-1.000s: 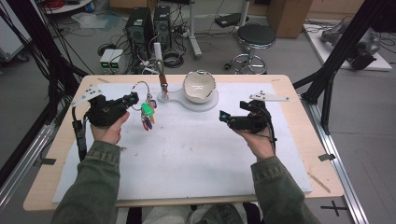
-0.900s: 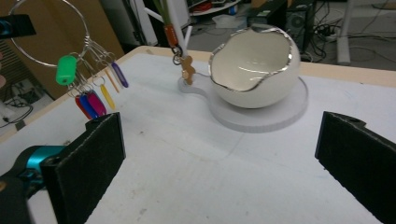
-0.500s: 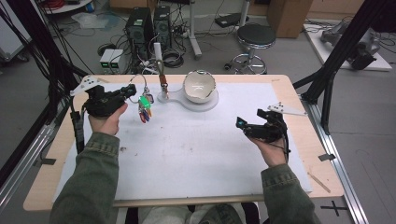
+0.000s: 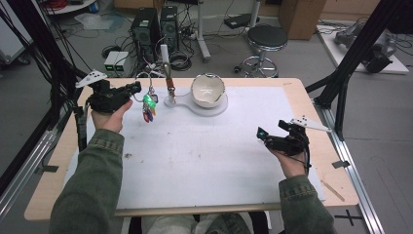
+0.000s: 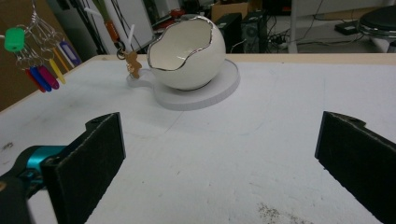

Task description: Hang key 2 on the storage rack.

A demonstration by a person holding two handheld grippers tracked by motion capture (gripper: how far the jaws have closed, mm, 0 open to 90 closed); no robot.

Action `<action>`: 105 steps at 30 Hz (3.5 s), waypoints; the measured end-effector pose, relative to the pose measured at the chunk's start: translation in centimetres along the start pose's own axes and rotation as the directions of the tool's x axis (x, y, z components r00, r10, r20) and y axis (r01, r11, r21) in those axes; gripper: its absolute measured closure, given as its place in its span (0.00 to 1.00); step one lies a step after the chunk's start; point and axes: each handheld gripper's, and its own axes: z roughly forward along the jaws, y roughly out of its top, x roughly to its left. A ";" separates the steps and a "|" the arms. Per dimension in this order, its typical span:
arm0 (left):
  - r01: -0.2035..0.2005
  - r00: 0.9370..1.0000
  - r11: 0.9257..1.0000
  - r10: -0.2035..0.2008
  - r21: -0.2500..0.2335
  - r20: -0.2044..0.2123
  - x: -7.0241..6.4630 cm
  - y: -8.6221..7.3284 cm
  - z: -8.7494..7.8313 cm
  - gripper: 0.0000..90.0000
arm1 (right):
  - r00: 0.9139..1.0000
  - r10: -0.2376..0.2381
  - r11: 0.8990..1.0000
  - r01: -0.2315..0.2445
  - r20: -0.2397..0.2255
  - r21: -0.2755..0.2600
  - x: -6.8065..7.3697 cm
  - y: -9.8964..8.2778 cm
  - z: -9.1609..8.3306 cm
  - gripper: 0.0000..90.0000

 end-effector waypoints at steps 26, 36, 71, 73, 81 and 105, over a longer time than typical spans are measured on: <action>0.045 0.997 0.998 -0.043 0.046 -0.059 2.0 2.8 3.5 0.96 | 0.998 0.067 0.997 -0.066 0.016 -0.047 -1.7 -0.5 -0.6 0.01; 0.058 0.993 0.996 -0.051 0.065 -0.104 2.8 3.4 5.9 0.96 | 0.997 0.075 0.996 -0.074 0.013 -0.057 -2.2 -0.5 -0.7 0.01; 0.058 0.982 0.993 -0.039 0.100 -0.187 4.9 2.6 6.9 0.96 | 0.997 0.078 0.996 -0.078 0.006 -0.034 -2.4 -0.9 -0.5 0.01; 0.058 0.984 0.993 -0.038 0.106 -0.177 4.9 2.4 7.3 0.96 | 0.997 0.074 0.997 -0.074 0.007 -0.034 -2.4 -0.9 -0.5 0.01; 0.038 0.988 0.990 -0.017 0.134 -0.152 4.2 1.6 8.8 0.96 | 0.997 0.079 0.996 -0.079 0.006 -0.032 -2.4 -1.0 -0.5 0.01; 0.055 0.986 0.975 -0.020 0.214 -0.166 3.2 -0.4 11.0 0.71 | 0.995 0.097 0.995 -0.096 0.012 -0.036 -2.8 -1.2 -0.5 0.01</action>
